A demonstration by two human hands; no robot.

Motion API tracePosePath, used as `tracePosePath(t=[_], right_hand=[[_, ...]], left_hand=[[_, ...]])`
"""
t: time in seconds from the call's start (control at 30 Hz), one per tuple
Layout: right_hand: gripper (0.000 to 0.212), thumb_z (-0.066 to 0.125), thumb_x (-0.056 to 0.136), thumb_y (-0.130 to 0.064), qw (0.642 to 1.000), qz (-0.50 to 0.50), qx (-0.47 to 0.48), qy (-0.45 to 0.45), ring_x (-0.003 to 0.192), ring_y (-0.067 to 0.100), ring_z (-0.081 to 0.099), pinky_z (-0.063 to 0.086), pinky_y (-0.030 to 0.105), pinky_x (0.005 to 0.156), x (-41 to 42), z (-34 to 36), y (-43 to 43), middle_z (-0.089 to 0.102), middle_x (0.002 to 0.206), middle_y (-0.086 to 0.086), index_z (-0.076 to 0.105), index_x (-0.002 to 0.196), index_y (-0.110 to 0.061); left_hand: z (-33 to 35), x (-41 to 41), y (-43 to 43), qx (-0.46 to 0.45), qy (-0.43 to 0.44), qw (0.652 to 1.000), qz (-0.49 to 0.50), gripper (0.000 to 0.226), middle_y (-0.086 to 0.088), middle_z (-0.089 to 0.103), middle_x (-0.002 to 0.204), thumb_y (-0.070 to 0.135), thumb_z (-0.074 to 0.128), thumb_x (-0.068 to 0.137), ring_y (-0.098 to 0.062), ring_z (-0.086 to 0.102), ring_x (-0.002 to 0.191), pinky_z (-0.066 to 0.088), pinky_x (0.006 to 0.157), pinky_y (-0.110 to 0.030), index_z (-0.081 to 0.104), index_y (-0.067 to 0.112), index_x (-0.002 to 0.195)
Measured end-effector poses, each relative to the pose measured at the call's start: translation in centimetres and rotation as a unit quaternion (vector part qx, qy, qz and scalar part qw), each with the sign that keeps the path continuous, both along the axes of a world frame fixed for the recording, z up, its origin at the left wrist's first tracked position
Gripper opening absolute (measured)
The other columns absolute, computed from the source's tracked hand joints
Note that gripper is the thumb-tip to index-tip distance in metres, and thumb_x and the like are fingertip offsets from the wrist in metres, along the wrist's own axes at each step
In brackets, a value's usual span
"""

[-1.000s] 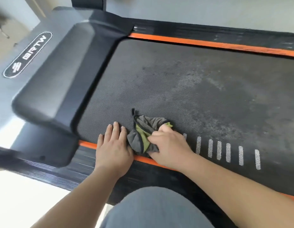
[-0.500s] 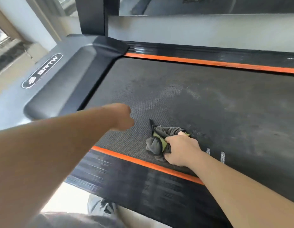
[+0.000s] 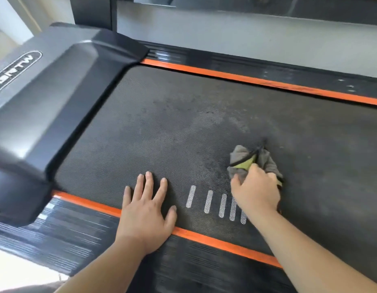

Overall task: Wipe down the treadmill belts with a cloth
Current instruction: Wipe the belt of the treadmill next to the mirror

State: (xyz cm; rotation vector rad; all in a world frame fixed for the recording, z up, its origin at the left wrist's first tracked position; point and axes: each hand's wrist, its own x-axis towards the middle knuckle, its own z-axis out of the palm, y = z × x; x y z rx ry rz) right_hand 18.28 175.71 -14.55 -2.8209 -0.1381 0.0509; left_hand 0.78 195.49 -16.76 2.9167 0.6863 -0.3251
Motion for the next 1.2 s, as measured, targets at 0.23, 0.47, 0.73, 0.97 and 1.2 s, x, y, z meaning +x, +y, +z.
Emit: tracePosePath(t=[0.23, 0.47, 0.73, 0.97, 1.2], right_hand=[[0.031, 0.061, 0.083, -0.050, 0.940, 0.338, -0.024, 0.027, 0.113, 0.023, 0.053, 0.051, 0.038, 0.079, -2.8, 0.1, 2.9, 0.063, 0.104, -0.008, 0.057, 0.100, -0.025], [0.030, 0.060, 0.092, -0.041, 1.000, 0.019, 0.016, 0.009, 0.108, 0.038, 0.056, 0.051, 0.044, 0.079, 2.2, 0.3, 2.4, 0.064, 0.102, 0.015, 0.056, 0.100, -0.012], [0.040, 0.080, 0.064, -0.053, 0.953, 0.301, 0.000, -0.010, 0.081, 0.024, 0.065, 0.054, 0.035, 0.058, -4.8, 0.1, 4.2, 0.056, 0.077, -0.007, 0.058, 0.083, -0.026], [0.036, 0.061, 0.088, -0.041, 0.999, -0.030, 0.004, 0.026, 0.113, 0.040, 0.057, 0.051, 0.048, 0.085, 2.3, 0.4, -0.2, 0.064, 0.104, 0.019, 0.057, 0.106, -0.011], [0.034, 0.069, 0.073, -0.054, 0.954, 0.296, 0.007, 0.048, 0.090, 0.023, 0.063, 0.053, 0.035, 0.067, -6.2, 1.1, 5.4, 0.061, 0.083, -0.003, 0.058, 0.089, -0.026]], left_hand=[[-0.1, 0.0, 0.2, -0.002, -0.012, 1.000, -0.001, 0.082, -0.009, 0.012, 0.172, 0.069, 0.031, 0.090, -0.028, 0.003, 0.160, 0.013, 0.126, -0.056, 0.026, 0.032, 0.163], [-0.1, 0.0, 0.2, -0.006, -0.022, 1.000, 0.002, 0.083, -0.009, 0.005, 0.173, 0.069, 0.026, 0.091, -0.028, -0.004, 0.160, 0.006, 0.127, -0.056, 0.018, 0.031, 0.165], [0.2, 0.0, 0.3, -0.019, -0.014, 1.000, 0.003, 0.075, -0.010, 0.009, 0.172, 0.067, 0.034, 0.088, -0.029, 0.001, 0.160, 0.010, 0.126, -0.058, 0.040, 0.032, 0.154], [0.3, -0.1, 0.2, -0.015, -0.015, 1.000, 0.000, 0.083, -0.008, -0.006, 0.173, 0.068, 0.022, 0.091, -0.027, -0.013, 0.159, -0.001, 0.127, -0.055, 0.006, 0.033, 0.165], [0.9, 0.1, 0.1, -0.025, -0.002, 1.000, -0.002, 0.080, -0.008, -0.008, 0.172, 0.067, 0.025, 0.090, -0.027, -0.015, 0.158, -0.001, 0.127, -0.055, 0.017, 0.034, 0.163]])
